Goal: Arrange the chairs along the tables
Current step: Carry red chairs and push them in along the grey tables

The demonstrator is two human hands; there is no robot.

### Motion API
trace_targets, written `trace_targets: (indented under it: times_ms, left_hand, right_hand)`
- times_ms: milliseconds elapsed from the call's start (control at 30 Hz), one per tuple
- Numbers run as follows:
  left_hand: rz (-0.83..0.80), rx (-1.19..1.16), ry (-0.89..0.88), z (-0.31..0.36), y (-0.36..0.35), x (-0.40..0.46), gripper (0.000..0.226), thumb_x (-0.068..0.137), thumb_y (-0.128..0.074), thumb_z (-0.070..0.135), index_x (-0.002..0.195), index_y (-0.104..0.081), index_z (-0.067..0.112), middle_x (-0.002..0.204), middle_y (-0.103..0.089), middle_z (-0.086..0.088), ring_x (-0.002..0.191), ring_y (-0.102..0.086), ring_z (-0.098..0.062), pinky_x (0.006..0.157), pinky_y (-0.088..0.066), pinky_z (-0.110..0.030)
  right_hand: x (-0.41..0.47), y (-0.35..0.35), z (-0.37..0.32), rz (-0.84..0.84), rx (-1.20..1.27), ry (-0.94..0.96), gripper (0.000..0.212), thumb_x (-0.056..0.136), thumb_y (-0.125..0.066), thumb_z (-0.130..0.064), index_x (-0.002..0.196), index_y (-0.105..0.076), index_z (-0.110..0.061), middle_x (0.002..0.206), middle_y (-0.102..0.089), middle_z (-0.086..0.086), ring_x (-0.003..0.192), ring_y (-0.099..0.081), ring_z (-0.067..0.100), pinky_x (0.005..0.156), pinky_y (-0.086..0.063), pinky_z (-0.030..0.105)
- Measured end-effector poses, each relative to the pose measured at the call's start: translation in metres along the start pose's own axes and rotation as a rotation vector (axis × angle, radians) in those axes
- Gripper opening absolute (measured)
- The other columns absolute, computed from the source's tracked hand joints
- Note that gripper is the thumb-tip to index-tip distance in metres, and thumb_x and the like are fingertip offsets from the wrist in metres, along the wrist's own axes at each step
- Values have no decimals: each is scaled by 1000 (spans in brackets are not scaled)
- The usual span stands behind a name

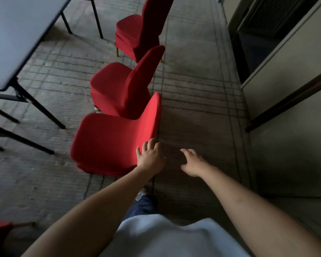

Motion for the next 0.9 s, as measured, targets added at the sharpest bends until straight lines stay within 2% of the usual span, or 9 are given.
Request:
trace_targets:
  times_ms: [133,233,433,567,767,900]
  left_hand:
    - [55,-10,64,-5,23,43,59,86,-53,48,139,-41,24,145,-34,-6,137,-32,-32,116,-24,-53]
    - [71,-2,112,-13,37,66,55,87,-52,49,133,-46,21,134,-41,-9,127,-42,-35,109,-32,-49]
    - [40,-28,195,-26,52,99,58,87,-57,51,136,-43,24,139,-39,-9,128,-42,-34,110,-32,-50]
    - [46,-93,286,-33,59,118,59,87,-59,51,138,-41,26,138,-38,-7,128,-42,-33,108,-35,-48]
    - [-1,-227,397,-31,57,137,71,78,-62,48,142,-37,29,140,-36,-5,128,-42,-31,108,-38,-47]
    - [15,-355,530,-16,58,151,80,71,-61,44,145,-33,32,140,-35,-4,128,-41,-30,107,-40,-47]
  right_hand:
    - [40,36,-27,-2,-33,53,80,94,-61,-33,159,-14,-39,168,-6,-4,151,-23,33,118,-32,49]
    - [66,54,-49,-18,-54,114,80,94,-60,-34,159,-15,-37,168,-6,-2,151,-22,33,120,-29,46]
    - [106,91,-89,-23,-132,233,79,91,-59,-34,159,-18,-34,166,-12,3,150,-24,33,121,-26,41]
    - [136,125,-116,23,-188,381,72,88,-60,-26,154,-30,-35,159,-26,1,141,-38,29,114,-37,41]
    - [183,158,-145,-1,-452,584,59,83,-60,-19,139,-50,-33,138,-36,2,129,-44,29,107,-43,42]
    - [212,176,-158,-77,-637,766,56,82,-57,-14,135,-53,-32,134,-37,3,128,-42,30,108,-42,44]
Point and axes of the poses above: each hand's wrist, its own x-axis towards the middle knuckle, its own y-axis out of the back of the hand, z = x × y, the point moved 5 cm from there along x, towards the middle knuckle
